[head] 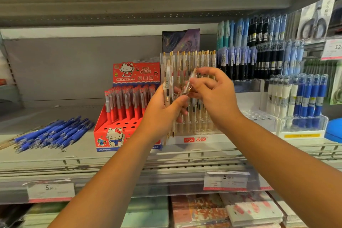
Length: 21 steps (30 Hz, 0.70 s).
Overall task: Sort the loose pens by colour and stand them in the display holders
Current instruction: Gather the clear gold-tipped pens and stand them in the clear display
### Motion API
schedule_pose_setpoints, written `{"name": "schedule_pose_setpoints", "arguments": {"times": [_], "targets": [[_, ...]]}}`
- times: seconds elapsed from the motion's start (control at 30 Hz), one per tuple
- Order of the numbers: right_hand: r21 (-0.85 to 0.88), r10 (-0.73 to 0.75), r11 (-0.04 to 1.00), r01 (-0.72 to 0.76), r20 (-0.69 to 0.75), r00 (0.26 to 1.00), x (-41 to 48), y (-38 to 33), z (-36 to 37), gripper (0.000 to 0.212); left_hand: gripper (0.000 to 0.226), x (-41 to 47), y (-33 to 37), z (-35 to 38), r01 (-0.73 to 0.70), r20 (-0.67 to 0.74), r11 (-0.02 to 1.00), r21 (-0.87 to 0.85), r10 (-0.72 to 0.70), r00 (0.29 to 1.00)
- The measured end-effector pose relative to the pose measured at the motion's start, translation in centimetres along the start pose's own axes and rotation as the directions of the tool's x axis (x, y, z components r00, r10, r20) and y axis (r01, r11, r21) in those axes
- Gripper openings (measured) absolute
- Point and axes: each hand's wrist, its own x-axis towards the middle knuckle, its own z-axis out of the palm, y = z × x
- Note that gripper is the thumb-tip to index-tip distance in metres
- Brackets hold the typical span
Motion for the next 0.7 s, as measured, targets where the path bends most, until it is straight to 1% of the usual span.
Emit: {"name": "schedule_pose_setpoints", "arguments": {"times": [0.07,0.13,0.27,0.37,0.5,0.7], "targets": [[0.054,0.045,0.998,-0.042,-0.040,0.998,0.1,0.3,-0.5,0.018,0.008,-0.1,-0.2,0.0,0.027,0.003,0.999,-0.028,-0.027,1.000],[0.083,0.063,0.995,-0.057,-0.076,0.995,0.2,0.6,-0.9,0.016,0.006,-0.2,-0.2,0.0,0.022,-0.002,0.999,-0.032,-0.022,1.000],[0.079,0.023,0.997,-0.012,-0.150,0.988,0.7,0.8,-1.8,0.016,0.010,-0.3,0.0,-0.5,0.008,-0.045,0.995,-0.101,-0.013,0.999],[-0.032,-0.055,0.998,0.050,-0.213,0.975,1.2,1.0,-2.9,0.017,0.014,-0.3,0.0,-0.9,0.013,-0.103,0.992,-0.127,-0.027,0.994],[-0.179,-0.164,0.976,0.125,-0.223,0.961,1.6,1.4,-4.0,0.016,0.011,-0.3,0.0,-1.0,0.017,-0.136,0.992,-0.129,-0.035,0.990],[-0.330,-0.215,0.929,0.168,-0.112,0.970,1.3,2.0,-3.9,0.018,0.014,-0.4,0.1,-0.9,0.032,-0.121,0.992,-0.124,-0.047,0.992]]}}
